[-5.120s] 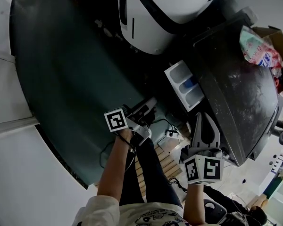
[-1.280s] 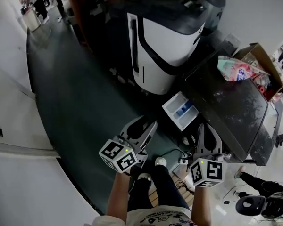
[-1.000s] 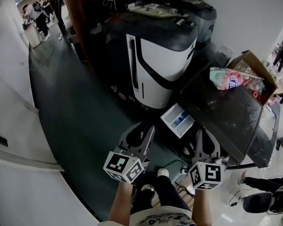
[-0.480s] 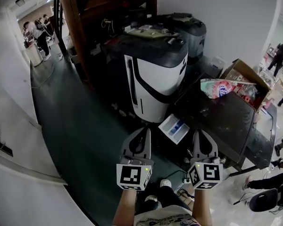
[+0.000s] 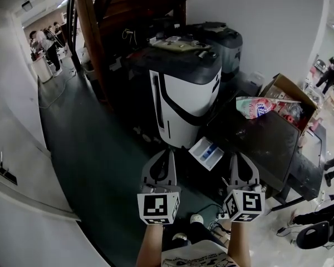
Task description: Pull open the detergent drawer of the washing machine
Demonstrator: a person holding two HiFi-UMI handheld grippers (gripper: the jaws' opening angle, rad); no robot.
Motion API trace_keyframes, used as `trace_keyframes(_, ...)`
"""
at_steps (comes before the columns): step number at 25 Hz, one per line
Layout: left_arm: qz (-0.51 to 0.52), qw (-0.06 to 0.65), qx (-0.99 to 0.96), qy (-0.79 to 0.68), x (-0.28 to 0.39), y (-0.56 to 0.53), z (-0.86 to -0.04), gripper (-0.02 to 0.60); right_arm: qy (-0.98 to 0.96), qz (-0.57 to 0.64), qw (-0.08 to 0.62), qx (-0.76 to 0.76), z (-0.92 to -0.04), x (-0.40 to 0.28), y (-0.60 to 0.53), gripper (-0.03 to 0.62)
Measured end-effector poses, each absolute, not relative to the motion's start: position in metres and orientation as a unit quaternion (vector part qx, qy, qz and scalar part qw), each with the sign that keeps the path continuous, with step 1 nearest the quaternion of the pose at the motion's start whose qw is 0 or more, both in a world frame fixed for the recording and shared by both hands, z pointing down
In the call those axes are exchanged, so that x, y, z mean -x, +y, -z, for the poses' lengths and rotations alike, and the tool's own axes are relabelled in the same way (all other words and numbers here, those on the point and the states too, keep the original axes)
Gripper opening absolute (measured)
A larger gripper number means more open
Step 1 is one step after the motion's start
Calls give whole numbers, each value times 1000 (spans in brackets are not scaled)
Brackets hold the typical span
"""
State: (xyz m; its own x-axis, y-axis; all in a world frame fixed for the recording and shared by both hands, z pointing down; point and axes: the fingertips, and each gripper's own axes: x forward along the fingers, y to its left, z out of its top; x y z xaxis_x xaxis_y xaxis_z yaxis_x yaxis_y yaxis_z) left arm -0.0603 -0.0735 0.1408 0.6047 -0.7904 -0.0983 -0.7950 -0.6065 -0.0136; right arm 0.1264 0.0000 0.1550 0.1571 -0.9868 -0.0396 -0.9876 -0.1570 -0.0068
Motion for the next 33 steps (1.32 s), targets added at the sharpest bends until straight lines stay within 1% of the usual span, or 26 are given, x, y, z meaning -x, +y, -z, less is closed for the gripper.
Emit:
trace_keyframes(8,-34,35,896,441,61,-69,-137,14,651,-17,14,759,-150,-121,2,12)
trace_keyframes(33,-26,37,899,436,48,-75,-142,14,640,-17,7,768,-157,-136,-2,12)
